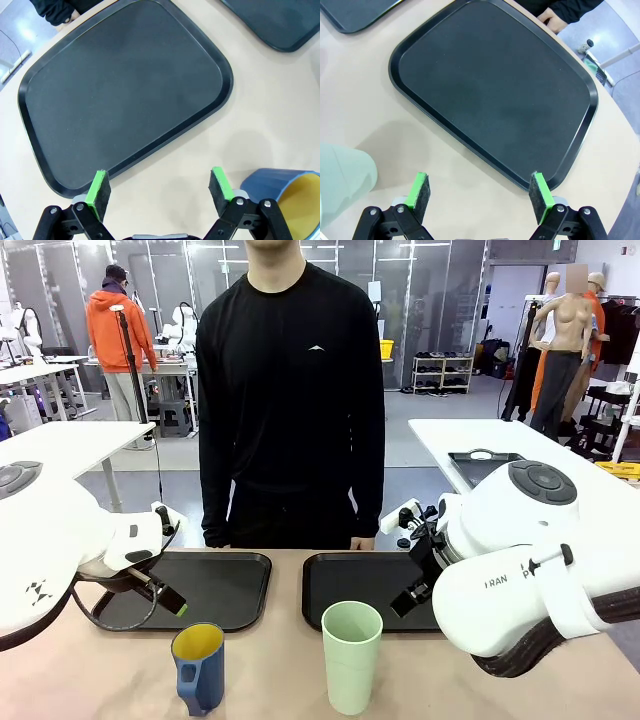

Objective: Sort and store the cups by type.
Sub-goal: Pick up the Reusable plastic cup.

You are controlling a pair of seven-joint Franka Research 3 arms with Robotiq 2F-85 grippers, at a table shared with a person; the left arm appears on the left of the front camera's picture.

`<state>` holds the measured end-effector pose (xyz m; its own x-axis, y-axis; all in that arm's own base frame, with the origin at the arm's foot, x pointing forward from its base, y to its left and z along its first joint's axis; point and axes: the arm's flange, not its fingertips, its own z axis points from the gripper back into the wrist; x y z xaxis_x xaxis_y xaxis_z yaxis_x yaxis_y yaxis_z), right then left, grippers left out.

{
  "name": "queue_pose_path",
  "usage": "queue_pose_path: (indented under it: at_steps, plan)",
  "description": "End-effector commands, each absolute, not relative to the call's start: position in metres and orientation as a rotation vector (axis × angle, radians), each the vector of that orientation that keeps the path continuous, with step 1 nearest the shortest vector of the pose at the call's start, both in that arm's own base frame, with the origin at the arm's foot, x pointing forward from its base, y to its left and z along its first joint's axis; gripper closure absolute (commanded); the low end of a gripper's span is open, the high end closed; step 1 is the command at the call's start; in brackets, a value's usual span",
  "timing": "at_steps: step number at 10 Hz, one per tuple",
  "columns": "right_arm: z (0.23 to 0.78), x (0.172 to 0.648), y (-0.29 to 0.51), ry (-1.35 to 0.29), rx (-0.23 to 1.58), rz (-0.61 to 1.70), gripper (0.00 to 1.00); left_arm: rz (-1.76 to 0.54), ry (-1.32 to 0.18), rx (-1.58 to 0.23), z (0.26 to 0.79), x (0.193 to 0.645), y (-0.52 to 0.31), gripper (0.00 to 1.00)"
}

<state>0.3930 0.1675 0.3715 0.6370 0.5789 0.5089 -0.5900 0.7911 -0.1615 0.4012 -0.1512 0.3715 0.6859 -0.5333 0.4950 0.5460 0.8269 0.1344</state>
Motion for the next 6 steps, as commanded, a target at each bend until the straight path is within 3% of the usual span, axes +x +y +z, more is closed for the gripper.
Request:
queue_pose_path:
  at_steps: [1, 6]
  plan:
    - [0.383, 0.389, 0.169, -0.589, 0.02, 0.631, 0.0, -0.627, -0.546, 0.042, 0.382, 0.399, -0.152, 0.0]
    - [0.479, 0.362, 0.185, -0.685, -0.166, 0.626, 0.0, -0.713, -0.702, 0.127, 0.468, 0.383, -0.164, 0.0]
